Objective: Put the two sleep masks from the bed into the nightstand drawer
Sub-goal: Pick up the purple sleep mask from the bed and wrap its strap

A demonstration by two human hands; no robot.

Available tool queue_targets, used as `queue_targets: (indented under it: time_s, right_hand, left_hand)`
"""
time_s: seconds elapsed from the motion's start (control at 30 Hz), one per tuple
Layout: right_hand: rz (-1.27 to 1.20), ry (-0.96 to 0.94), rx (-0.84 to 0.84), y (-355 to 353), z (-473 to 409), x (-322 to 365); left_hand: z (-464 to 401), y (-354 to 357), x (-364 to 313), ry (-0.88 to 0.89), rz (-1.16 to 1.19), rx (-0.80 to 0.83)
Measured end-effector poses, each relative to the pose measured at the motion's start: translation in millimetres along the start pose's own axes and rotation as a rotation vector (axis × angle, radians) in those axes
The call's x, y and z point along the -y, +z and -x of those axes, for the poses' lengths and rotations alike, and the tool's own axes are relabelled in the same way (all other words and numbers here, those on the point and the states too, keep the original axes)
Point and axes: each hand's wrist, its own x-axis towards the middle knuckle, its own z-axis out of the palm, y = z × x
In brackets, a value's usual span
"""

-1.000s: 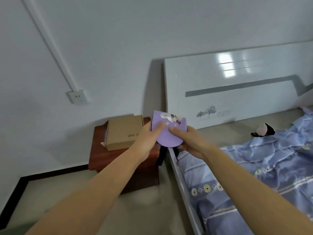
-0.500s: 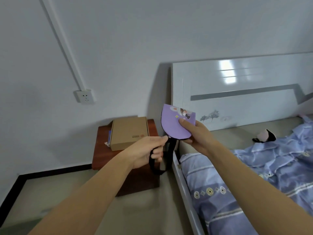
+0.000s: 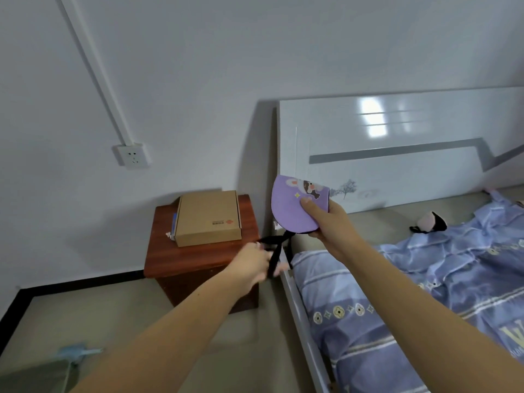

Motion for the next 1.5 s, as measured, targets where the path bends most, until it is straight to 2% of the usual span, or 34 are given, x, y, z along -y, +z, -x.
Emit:
queue_targets:
  time_s: [0.07,0.13,0.17,0.2,0.23,0.27,0.37,0.4,0.43,0.47,0.5,0.53,0.57,0.6,0.67,0.73,0.77,0.87,1.0,1.1,1.13,1.2,1.27,1.3,1.43,1.5]
  right_hand:
    - [-0.017,0.036,-0.021,-2,5,-1]
    - [0.006,0.064,-0.055,-5,9,-4]
    - [0.016,0.079,-0.073,-6,11,-7]
    - [0.016,0.094,-0.094,-7,12,-10]
    - [0.018,0.103,-0.119,-8,12,-12]
    - [0.029,0.106,-0.149,-9,12,-12]
    - [0.056,0.038,-0.235,-10,9,-8]
    - [0.063,-0.002,-0.238,-9,9,-7]
    - [0.099,-0.037,-0.233,-7,10,-7]
    - [0.149,-0.053,-0.231,-4,11,-8]
    - [0.182,-0.047,-0.241,-1,13,-11]
    - [0.168,-0.007,-0.264,2,13,-16]
    - [0.090,0.068,-0.277,4,13,-20]
    - [-0.019,0.167,-0.268,7,14,-22]
    - [-0.152,0.408,-0.120,6,15,-22]
    - [-0.107,0.583,0.119,1,18,-19]
    - [-0.089,0.608,0.216,-1,19,-16]
    - [0.087,0.557,0.379,-9,18,-10]
    - [0.320,0.373,0.630,-6,10,2]
    - [0.507,0.379,0.752,5,12,11]
    - [0.520,0.396,0.763,7,12,8]
    - [0.488,0.391,0.686,15,13,2]
    - [0.416,0.328,0.540,21,14,-7]
    - [0.393,0.286,0.481,24,15,-9]
    - [0.567,0.129,0.366,21,12,-11]
    - [0.505,0.159,0.330,14,13,-13]
  left_hand:
    - [-7,-8,-9,0.155,0.553,-0.028]
    - [-2,-15,-22,0.291,0.997,0.069]
    - [2,-18,-29,0.342,1.110,0.136]
    - [8,-20,-34,0.358,1.121,0.226]
    - [15,-19,-36,0.328,1.025,0.327]
    - [21,-18,-34,0.267,0.815,0.409]
    - [27,-13,-12,0.046,-0.316,0.605]
    - [23,-12,-2,-0.021,-0.604,0.594]
    - [19,-10,5,-0.047,-0.805,0.481]
    - [12,-10,10,0.003,-0.948,0.283]
    - [7,-12,11,0.128,-1.060,0.047]
    - [3,-14,11,0.291,-1.091,-0.140]
    - [1,-15,10,0.440,-1.032,-0.233]
    - [1,-17,6,0.586,-0.993,-0.258]
    - [0,-21,-1,0.857,-1.163,-0.267]
    - [3,-23,-7,1.039,-1.372,-0.233]
    - [8,-23,-11,1.110,-1.416,-0.174]
    - [24,-20,-12,1.338,-1.432,-0.006]
    - [40,-12,-8,1.503,-1.503,0.068]
    - [51,-7,-4,1.645,-1.632,0.143]
    - [54,-8,-4,1.679,-1.642,0.149]
    - [46,-5,-5,1.615,-1.683,0.117]
    - [38,-6,-9,1.364,-1.706,0.081]
    - [37,-9,-9,1.301,-1.689,0.092]
    - [52,-35,-7,1.355,-1.445,0.169]
    - [53,-41,-7,1.323,-1.320,0.093]
